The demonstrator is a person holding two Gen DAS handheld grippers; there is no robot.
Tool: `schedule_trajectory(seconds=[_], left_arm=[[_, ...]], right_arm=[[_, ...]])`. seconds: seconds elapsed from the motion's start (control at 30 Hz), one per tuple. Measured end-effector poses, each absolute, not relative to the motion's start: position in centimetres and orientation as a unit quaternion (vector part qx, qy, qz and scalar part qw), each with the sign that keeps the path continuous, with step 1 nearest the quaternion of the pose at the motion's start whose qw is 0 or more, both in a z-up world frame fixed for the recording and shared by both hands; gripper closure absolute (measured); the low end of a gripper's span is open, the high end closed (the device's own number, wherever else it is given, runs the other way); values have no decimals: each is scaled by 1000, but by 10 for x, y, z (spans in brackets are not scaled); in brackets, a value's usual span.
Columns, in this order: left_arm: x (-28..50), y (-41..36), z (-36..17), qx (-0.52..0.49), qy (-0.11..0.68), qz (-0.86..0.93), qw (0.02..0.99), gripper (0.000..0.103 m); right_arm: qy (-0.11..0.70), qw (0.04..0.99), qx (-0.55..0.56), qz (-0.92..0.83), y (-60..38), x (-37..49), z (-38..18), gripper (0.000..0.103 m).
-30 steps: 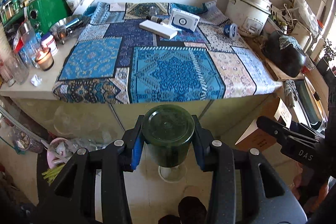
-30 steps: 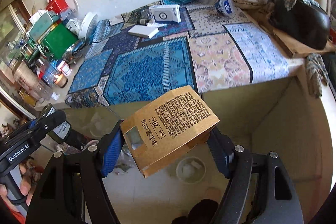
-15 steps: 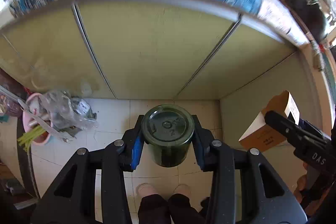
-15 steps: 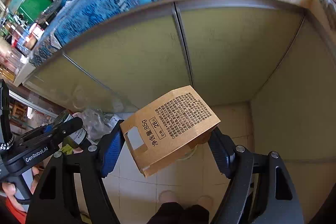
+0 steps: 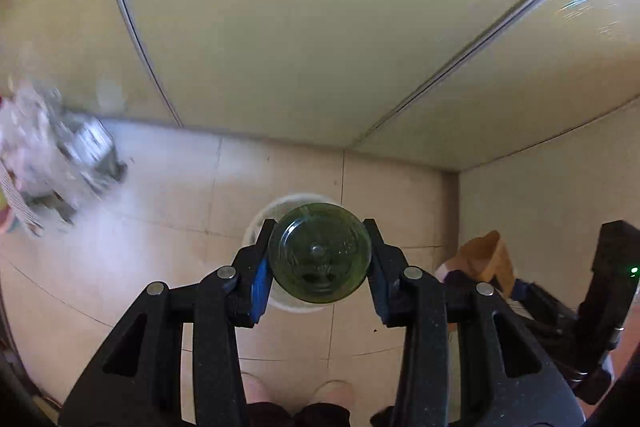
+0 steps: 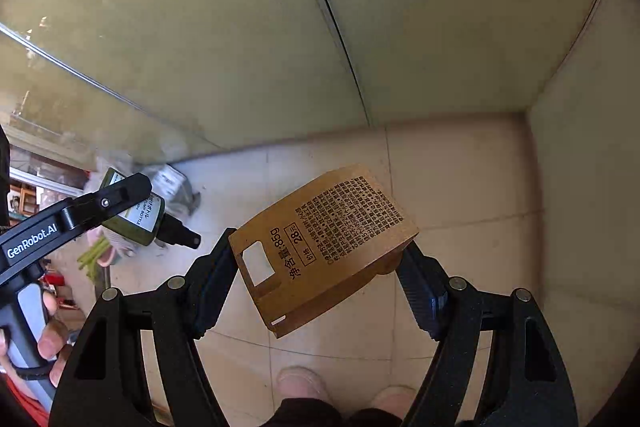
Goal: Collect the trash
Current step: 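Open the left tool over the bin while the right tool releases the bag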
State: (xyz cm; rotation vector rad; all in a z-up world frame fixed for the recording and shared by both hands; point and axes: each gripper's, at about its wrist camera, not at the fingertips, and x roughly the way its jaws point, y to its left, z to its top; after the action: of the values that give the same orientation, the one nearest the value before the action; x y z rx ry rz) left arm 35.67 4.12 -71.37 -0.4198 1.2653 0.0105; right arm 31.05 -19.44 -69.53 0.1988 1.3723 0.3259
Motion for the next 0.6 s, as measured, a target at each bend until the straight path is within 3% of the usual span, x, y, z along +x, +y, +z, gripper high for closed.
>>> schedule_trajectory(seconds=[0.3, 0.6], left_arm=[[360, 52, -853, -257, 631, 2, 732, 62], [355, 45, -888, -221, 657, 3, 721, 62]], right_arm=[[664, 720, 76, 186, -174, 305, -802, 29], [673, 704, -13, 225, -150, 307, -828, 27]])
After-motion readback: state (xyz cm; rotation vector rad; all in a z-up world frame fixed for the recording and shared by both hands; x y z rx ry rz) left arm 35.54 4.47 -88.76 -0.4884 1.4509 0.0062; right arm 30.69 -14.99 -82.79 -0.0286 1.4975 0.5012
